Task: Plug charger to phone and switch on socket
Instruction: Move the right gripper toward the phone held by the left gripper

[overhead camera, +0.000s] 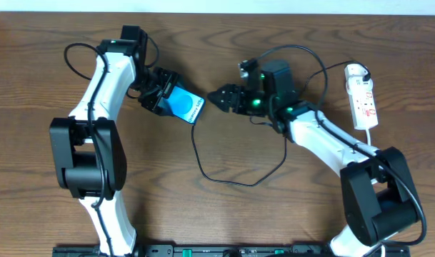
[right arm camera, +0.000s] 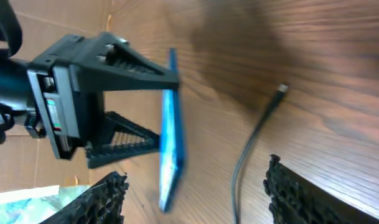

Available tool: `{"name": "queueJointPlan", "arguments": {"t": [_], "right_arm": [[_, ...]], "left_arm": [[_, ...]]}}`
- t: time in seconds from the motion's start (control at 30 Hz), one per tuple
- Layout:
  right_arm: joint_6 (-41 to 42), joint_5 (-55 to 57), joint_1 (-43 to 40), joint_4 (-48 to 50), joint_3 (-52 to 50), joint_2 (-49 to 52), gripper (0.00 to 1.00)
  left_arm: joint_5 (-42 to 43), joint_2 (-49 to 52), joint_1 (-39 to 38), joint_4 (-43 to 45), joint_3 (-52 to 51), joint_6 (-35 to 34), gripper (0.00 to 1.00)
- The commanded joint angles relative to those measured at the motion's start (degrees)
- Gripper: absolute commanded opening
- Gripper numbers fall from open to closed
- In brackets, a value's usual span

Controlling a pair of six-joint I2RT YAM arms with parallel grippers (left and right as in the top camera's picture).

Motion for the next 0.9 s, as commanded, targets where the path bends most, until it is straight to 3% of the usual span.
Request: {"name": "queueJointPlan", "arguments": {"t": [0.0,0.23,0.57,0.87], "right_arm": [[0.61,6.45,3.19,-1.33,2.4,1.27,0.66],[4.02,17.03,8.33,-3.48,2.49,1.29,0.57],[4.0,17.68,8.76,-3.76,2.49,2.32,0.34],[4.02,17.79,9.03,-3.89,2.49,2.8,0.23]], "left_arm": [[1.38,-0.44,-1.09,0.26,0.55,-3.15,0.6],[1.42,-0.44,-3.69,1.09,0.55,-5.81,0.6],[2.49,-0.44,-6.14,1.14,0.55,-6.23,0.6],[2.51,-0.44,-6.19,1.11,0.55,-6.43,0.6]]}}
